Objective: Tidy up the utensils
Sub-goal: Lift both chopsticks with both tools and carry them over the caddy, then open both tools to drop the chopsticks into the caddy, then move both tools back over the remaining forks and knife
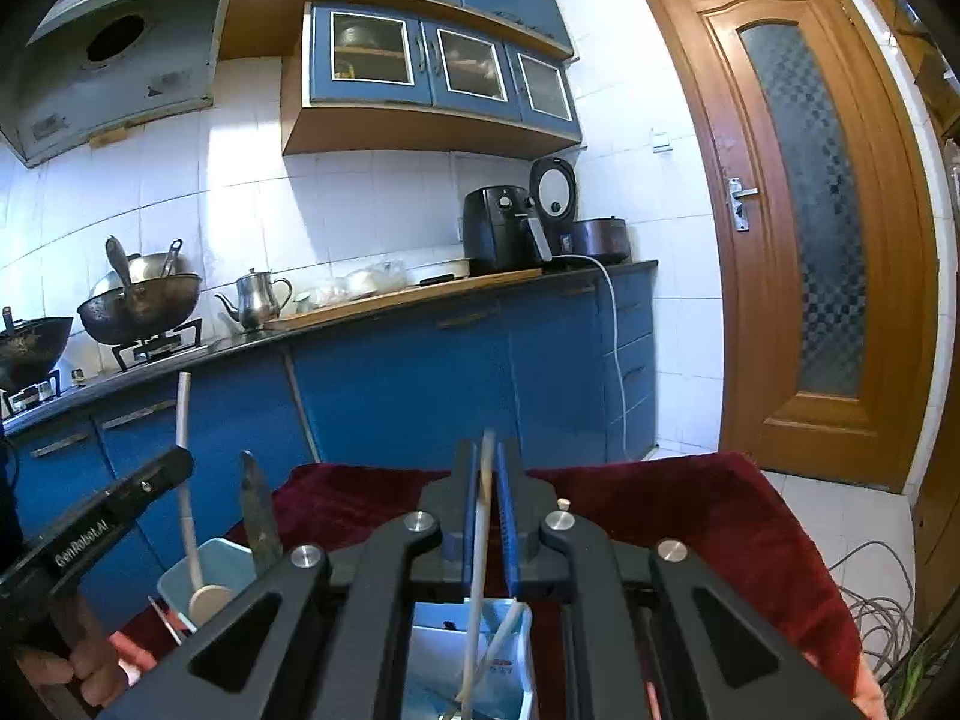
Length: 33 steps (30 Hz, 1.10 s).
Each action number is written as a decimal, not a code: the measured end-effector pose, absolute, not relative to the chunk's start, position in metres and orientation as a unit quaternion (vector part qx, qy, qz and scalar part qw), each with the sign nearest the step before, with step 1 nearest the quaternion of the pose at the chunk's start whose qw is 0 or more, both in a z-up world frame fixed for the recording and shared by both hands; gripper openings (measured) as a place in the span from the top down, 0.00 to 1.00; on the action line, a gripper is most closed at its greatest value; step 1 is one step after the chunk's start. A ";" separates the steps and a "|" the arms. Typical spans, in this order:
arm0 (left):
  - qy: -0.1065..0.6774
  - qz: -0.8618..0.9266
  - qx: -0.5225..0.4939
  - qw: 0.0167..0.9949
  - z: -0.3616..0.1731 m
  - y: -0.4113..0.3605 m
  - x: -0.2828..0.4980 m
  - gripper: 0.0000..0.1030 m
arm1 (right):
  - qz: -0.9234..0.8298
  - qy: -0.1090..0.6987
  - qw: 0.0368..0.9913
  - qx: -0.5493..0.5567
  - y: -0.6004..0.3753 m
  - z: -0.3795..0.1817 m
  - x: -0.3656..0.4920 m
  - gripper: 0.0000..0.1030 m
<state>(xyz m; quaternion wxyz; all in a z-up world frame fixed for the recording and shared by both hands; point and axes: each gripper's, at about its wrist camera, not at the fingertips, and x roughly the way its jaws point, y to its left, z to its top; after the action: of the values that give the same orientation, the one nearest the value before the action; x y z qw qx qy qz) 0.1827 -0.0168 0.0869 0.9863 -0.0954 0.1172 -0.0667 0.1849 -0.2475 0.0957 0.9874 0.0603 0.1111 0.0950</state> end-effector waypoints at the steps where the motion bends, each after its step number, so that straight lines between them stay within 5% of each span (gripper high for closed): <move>1: 0.120 -0.067 -0.094 0.986 0.087 -0.017 0.182 0.95 | 0.093 0.111 0.988 0.057 -0.247 0.096 0.183 0.90; 7: 0.122 -0.087 -0.095 0.984 0.090 -0.018 0.167 0.82 | 0.102 0.114 0.985 0.075 -0.251 0.101 0.169 0.85; 15: 0.137 -0.101 -0.111 0.979 0.099 -0.011 0.146 0.81 | 0.111 0.104 0.984 0.090 -0.255 0.117 0.135 0.76; 33: 0.223 -0.120 -0.095 0.963 0.113 -0.011 0.082 0.80 | 0.091 0.196 0.972 0.098 -0.258 0.123 0.056 0.75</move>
<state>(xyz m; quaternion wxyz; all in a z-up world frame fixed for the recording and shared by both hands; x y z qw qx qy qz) 0.0821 -0.0106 0.1126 0.9627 -0.0953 0.2231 -0.1200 0.0557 -0.2579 0.1230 0.9716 0.0976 0.1958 0.0906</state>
